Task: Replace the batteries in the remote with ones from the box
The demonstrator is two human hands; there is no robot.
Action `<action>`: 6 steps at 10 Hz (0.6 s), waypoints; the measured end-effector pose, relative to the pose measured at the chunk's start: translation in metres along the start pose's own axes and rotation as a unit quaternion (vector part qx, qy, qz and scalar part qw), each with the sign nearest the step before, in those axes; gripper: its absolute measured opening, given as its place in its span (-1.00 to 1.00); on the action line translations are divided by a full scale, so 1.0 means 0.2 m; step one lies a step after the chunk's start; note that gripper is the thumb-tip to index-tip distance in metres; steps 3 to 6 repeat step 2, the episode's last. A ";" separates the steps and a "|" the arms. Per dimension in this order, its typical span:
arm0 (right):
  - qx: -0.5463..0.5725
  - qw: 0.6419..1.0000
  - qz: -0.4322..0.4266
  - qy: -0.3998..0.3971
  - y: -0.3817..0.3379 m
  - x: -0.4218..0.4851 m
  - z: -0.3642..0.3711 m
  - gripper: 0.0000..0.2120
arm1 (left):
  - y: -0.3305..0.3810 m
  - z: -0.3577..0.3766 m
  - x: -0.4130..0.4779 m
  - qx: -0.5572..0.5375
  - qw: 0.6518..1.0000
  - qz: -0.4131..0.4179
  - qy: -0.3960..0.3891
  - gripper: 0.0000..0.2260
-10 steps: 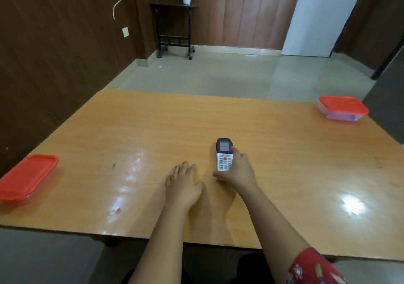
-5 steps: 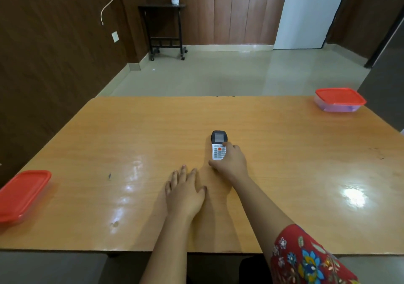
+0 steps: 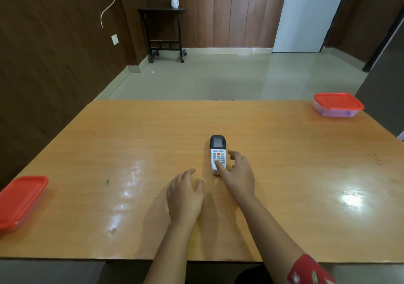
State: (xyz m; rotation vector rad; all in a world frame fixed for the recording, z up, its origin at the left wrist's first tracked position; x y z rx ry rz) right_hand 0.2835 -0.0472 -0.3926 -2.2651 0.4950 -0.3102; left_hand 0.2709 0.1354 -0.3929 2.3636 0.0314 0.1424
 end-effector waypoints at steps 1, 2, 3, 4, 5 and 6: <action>0.052 0.999 0.002 0.012 0.02 0.03 -0.05 -0.73 | 0.04 -0.03 0.09 -0.069 0.997 -0.004 0.021 -0.69; 0.078 0.997 0.014 -0.003 -0.02 0.16 -0.09 -0.88 | 0.13 -0.08 0.30 -0.104 0.994 0.015 0.031 -0.74; 0.078 0.997 0.014 -0.003 -0.02 0.16 -0.09 -0.88 | 0.13 -0.08 0.30 -0.104 0.994 0.015 0.031 -0.74; 0.078 0.997 0.014 -0.003 -0.02 0.16 -0.09 -0.88 | 0.13 -0.08 0.30 -0.104 0.994 0.015 0.031 -0.74; 0.078 0.997 0.014 -0.003 -0.02 0.16 -0.09 -0.88 | 0.13 -0.08 0.30 -0.104 0.994 0.015 0.031 -0.74; 0.078 0.997 0.014 -0.003 -0.02 0.16 -0.09 -0.88 | 0.13 -0.08 0.30 -0.104 0.994 0.015 0.031 -0.74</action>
Point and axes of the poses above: each hand's wrist, its own x-axis towards the middle knuckle, its own z-axis out of the palm, y = z × x, the point moved 8 cm from there along x, towards the middle knuckle, and after that the axes turned 4 degrees about -x, right-handed, at the moved point
